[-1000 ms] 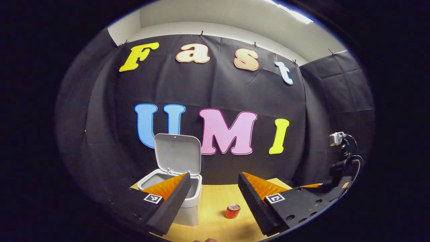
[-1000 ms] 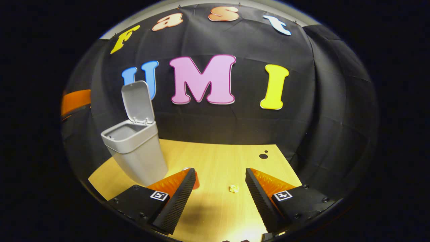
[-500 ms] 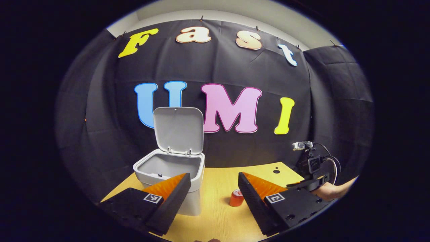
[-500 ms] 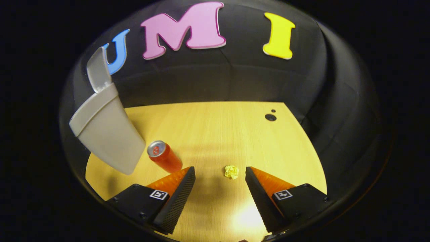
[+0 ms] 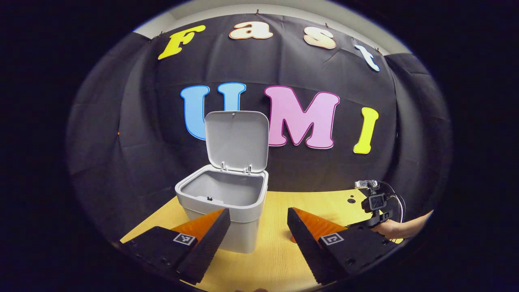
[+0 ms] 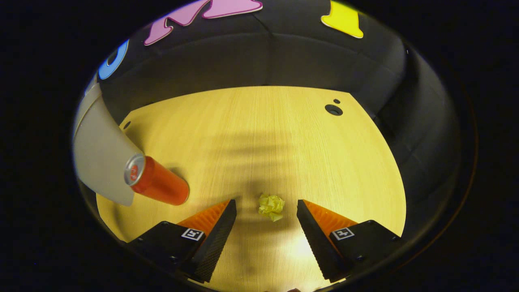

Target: Press the lid of the desktop garbage bin to open it, pick up the crumpled paper on the desktop and throw it into the bin, then pick up the pop can on the desktop and drop it into the bin, and finally close the garbage bin lid.

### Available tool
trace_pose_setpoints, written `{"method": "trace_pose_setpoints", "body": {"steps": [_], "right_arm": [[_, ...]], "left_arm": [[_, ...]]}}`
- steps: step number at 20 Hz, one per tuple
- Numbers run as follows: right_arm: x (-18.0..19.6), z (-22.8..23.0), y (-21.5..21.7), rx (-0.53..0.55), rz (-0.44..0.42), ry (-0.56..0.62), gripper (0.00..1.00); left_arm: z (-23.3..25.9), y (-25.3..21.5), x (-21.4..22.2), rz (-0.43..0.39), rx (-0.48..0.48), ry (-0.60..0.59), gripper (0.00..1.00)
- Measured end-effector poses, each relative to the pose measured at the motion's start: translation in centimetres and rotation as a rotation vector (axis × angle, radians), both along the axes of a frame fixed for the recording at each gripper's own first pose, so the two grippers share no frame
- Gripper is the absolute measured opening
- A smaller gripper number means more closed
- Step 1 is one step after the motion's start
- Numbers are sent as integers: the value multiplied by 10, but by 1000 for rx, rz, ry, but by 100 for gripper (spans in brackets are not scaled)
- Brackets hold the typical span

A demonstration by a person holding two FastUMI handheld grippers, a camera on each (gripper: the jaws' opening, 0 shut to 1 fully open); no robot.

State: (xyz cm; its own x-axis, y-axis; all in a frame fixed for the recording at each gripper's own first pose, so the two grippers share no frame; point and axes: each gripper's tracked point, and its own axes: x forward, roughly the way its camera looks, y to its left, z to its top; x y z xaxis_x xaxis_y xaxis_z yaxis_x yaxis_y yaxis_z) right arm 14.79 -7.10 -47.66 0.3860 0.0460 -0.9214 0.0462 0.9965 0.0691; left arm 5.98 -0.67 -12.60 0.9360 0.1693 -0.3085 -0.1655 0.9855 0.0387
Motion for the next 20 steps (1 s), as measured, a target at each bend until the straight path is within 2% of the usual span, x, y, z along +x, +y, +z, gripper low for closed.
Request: {"method": "trace_pose_setpoints", "body": {"steps": [6,8,9,11,12,13,14,15,16,18,20], "right_arm": [[-1,-25,-4,23,-31,62,97],[-2,-28,-6,22,-26,71,90],[-1,-30,-7,18,-14,70,77],[-3,-31,-5,11,15,66,60],[-4,-31,-3,5,29,64,57],[-3,-30,-2,3,42,62,47],[-5,-28,-4,0,52,65,47],[-2,-25,-5,-8,66,48,28],[-2,-25,-6,-28,91,35,42],[2,-14,-3,-33,136,-1,42],[13,10,5,4,143,-75,42]], "left_arm": [[-7,-5,0,13,19,30,96],[-7,-9,1,14,24,32,96],[-9,-11,0,19,32,37,96],[-9,-14,0,21,51,35,96],[-9,-17,0,19,55,35,96],[-12,-20,-1,14,54,37,96],[-13,-24,-3,6,52,44,96],[-15,-25,-5,1,63,47,96],[-14,-24,-7,5,81,43,96],[-17,-25,-13,3,76,40,96],[-20,-28,-17,-4,52,39,96]]}}
